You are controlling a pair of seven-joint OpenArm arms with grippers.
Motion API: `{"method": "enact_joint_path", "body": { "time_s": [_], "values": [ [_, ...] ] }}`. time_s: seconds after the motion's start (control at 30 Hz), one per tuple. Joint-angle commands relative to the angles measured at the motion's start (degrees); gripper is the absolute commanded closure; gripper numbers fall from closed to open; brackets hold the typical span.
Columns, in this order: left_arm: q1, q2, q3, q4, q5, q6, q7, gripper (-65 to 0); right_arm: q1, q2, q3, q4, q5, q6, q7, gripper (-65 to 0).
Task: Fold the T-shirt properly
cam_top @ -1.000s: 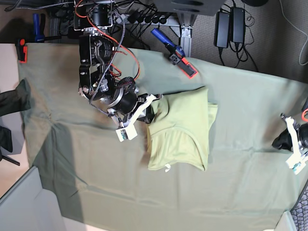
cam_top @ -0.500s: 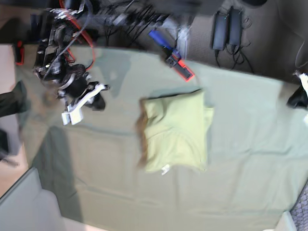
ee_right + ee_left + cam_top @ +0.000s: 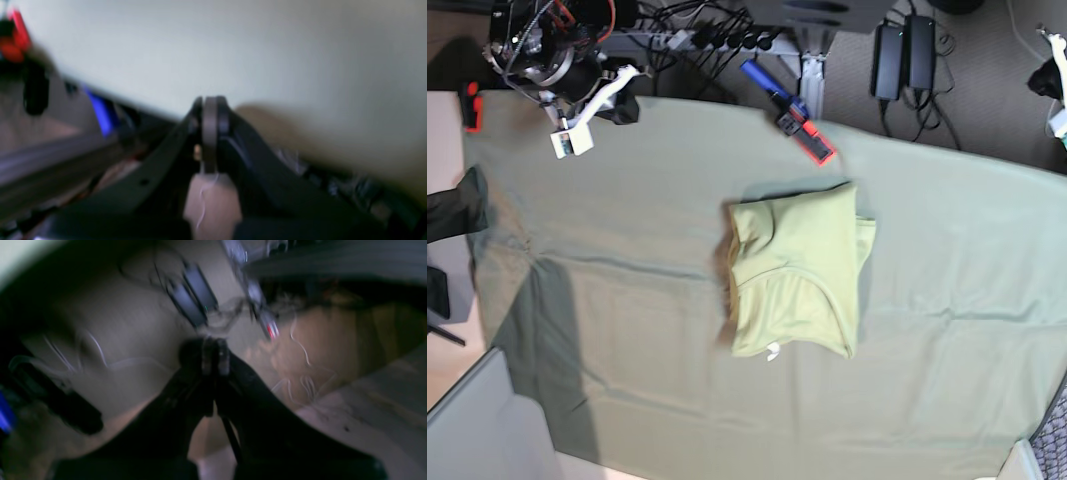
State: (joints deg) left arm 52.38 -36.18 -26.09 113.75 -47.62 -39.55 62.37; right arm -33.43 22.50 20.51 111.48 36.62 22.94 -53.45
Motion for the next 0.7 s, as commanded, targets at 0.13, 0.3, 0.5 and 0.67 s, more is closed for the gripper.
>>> {"method": "enact_joint_path", "body": {
  "time_s": [0.13,0.3,0.5,0.67],
  "values": [
    [5.29,1.14,-0.48,-3.65,4.04,-0.45,-2.36,0.0,-9.7,0.63,0.48,0.79,0.59,3.26,0.46,0.0],
    [5.51,1.09,1.29,-12.81,8.48,2.16,-2.82,0.0,-18.03,0.63,0.48,-1.51,0.24,3.17,0.63,0.0],
    [-0.35,1.09,9.73,-26.27,15.61,8.35,-3.93,0.0,-19.43,0.48,0.46,-11.96,0.13,2.93,0.9,0.0],
    [-10.54,1.09,24.13,-40.41,20.09,9.81,1.25,0.0,-15.72,0.5,0.39,-26.75,-2.14,2.45,-2.54,0.0]
  ]
}}
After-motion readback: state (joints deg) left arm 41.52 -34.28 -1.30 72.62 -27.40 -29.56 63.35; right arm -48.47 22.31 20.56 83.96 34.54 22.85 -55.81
